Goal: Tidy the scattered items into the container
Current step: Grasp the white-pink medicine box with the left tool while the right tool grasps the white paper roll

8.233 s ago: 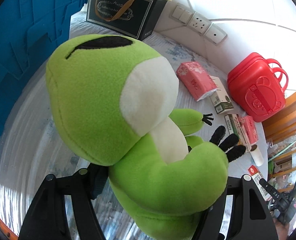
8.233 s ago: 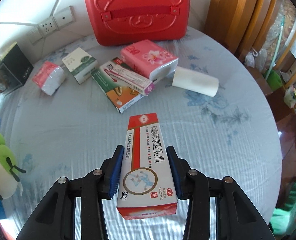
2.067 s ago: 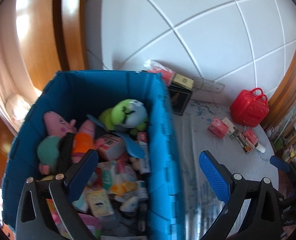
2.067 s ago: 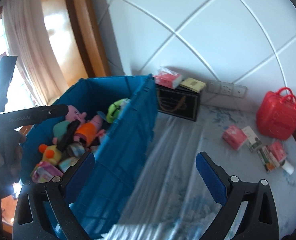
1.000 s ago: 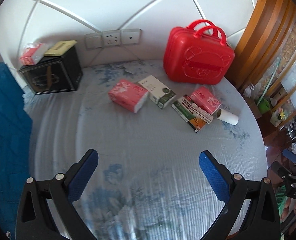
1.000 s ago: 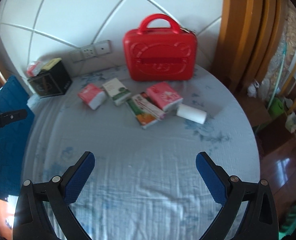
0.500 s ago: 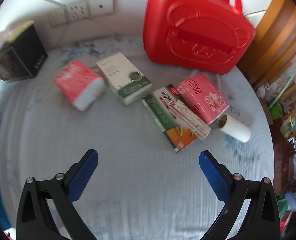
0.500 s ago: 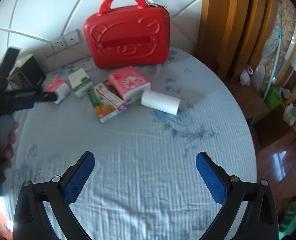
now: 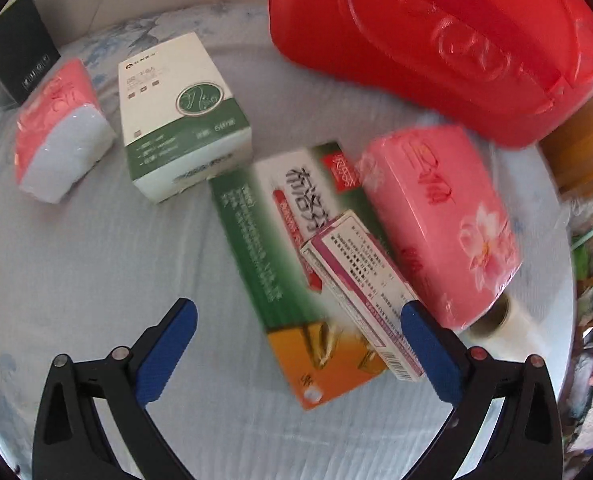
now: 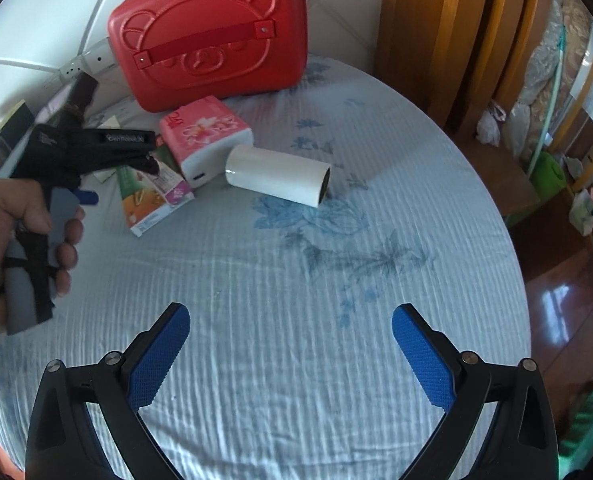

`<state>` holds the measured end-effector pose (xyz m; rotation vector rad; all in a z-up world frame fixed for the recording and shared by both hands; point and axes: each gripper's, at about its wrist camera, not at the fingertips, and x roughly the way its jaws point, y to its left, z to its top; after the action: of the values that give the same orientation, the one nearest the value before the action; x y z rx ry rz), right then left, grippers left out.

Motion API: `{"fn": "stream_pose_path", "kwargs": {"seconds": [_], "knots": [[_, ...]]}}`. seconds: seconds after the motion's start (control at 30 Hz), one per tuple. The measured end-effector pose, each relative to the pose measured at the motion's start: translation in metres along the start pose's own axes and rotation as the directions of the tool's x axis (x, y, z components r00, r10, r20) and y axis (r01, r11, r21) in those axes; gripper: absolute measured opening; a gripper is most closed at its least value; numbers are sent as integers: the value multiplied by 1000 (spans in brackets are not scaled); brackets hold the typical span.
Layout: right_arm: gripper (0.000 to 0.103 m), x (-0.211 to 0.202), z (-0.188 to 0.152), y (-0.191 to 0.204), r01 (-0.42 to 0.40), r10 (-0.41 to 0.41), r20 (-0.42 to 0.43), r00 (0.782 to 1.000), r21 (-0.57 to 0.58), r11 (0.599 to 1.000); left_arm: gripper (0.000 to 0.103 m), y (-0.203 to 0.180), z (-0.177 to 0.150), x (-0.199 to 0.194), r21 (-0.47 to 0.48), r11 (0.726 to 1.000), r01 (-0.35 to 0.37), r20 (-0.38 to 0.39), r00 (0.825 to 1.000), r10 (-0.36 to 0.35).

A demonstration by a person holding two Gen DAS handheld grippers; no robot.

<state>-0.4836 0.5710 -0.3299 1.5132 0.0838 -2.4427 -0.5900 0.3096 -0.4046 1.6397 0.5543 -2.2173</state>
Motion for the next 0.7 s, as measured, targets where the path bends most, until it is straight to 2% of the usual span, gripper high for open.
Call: {"fn": "stream_pose_path", "kwargs": {"seconds": [0.1, 0.2, 0.23, 0.27, 0.3, 0.4, 0.5, 0.7], "knots": [[103, 8, 6, 1, -5, 5, -1, 1000, -8, 1000, 103, 0, -3, -7, 74, 996, -49, 29, 998, 47], [103, 16, 15, 8, -16, 16, 2, 1000, -15, 1000, 103, 10, -9, -11, 94, 994, -62, 37, 998, 59], [103, 18, 18, 11, -21, 21, 2, 1000, -16, 1000, 100, 15, -10, -13, 92, 993, -74, 34, 997, 71], [103, 19, 21, 15, -28, 28, 4, 1000, -18, 999, 92, 21, -11, -14, 85, 992, -94, 25, 995, 92], [103, 20, 25, 19, -38, 38, 9, 999, -21, 999, 82, 31, -12, -13, 59, 994, -90, 8, 996, 90], [103, 21, 34, 33, -55, 56, 22, 998, -40, 998, 82, 51, -13, -17, -51, 999, 2, 15, 1000, -1], [103, 20, 37, 43, -63, 64, 25, 998, -51, 997, 82, 47, -7, -23, -93, 994, 64, 36, 998, -61], [103, 17, 32, 39, -48, 49, 17, 999, -51, 998, 86, 8, 6, -13, -32, 997, 66, 13, 998, -65]]}}
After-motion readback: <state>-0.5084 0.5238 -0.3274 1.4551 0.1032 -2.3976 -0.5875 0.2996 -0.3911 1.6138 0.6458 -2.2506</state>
